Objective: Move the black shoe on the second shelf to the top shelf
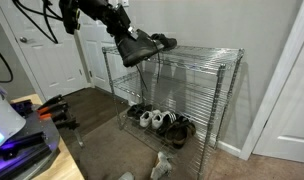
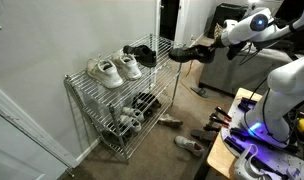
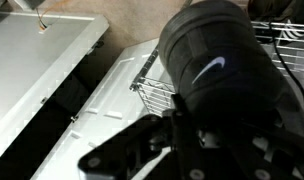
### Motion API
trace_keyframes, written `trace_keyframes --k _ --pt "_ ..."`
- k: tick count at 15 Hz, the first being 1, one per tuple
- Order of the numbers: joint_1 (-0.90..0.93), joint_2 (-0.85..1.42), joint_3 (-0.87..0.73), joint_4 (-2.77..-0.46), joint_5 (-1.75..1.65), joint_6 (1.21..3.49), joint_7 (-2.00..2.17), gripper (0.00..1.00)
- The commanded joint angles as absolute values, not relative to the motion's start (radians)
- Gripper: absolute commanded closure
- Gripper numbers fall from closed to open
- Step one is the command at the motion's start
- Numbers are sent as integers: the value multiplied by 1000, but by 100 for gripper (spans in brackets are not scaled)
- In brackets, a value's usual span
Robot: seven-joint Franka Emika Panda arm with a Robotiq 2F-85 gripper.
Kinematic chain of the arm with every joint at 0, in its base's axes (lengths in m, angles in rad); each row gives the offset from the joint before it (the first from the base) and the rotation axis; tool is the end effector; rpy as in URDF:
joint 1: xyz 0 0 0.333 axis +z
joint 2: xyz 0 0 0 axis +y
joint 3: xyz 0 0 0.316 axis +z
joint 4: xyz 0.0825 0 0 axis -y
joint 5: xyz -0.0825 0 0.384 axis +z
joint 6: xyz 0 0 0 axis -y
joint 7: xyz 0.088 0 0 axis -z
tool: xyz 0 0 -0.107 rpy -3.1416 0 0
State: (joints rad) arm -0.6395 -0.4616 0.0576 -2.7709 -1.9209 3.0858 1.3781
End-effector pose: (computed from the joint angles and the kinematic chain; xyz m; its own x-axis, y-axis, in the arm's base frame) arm 0.3229 -0.1220 0.3570 0.7817 0.1184 0.6122 -0.2124 -0.8725 0.4400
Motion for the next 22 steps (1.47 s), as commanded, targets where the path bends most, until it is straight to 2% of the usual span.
trace_keyframes --k 1,5,8,16,18,19,20,21,22 --pt "-635 -519 140 -2775 -1820 3203 1440 95" --pt "-561 -449 294 -2777 -1569 3132 1527 95" --pt "-516 -364 345 -2736 -1414 3103 1517 95" --pt "-546 -388 215 -2736 -1387 3423 1499 95" --pt "-551 -409 189 -2752 -1343 3448 1517 95" --pt "-366 -408 15 -2796 -1174 3375 1382 95" --pt "-351 -412 -5 -2800 -1117 3361 1378 95" --pt "-462 -409 104 -2772 -1154 3351 1500 95" --pt "-444 -417 96 -2775 -1104 3320 1492 95"
